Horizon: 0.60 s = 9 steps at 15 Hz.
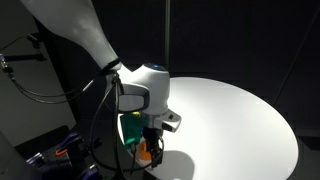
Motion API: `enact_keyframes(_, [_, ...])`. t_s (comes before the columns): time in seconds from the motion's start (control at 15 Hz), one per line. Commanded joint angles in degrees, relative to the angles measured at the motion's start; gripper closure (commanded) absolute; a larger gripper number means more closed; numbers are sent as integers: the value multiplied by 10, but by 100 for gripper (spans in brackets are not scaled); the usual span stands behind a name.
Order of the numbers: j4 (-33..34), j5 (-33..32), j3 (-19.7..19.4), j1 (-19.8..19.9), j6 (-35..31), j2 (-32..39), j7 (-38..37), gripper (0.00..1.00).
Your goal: Put the orange ring on the orange stand
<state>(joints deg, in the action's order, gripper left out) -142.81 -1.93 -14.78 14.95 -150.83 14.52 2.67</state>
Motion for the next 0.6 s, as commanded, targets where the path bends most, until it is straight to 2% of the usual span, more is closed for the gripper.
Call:
enact_keyframes(0.0, [-3,9,5,0,-11,0,-1,56])
enact_keyframes(0.33, [-1,12,8,0,-7,-3,-1,95])
enact_keyframes(0.47, [1,16,10,1,1,-11,3,92])
enact_keyframes(0.53, [2,18,10,2,7,-18,4,93])
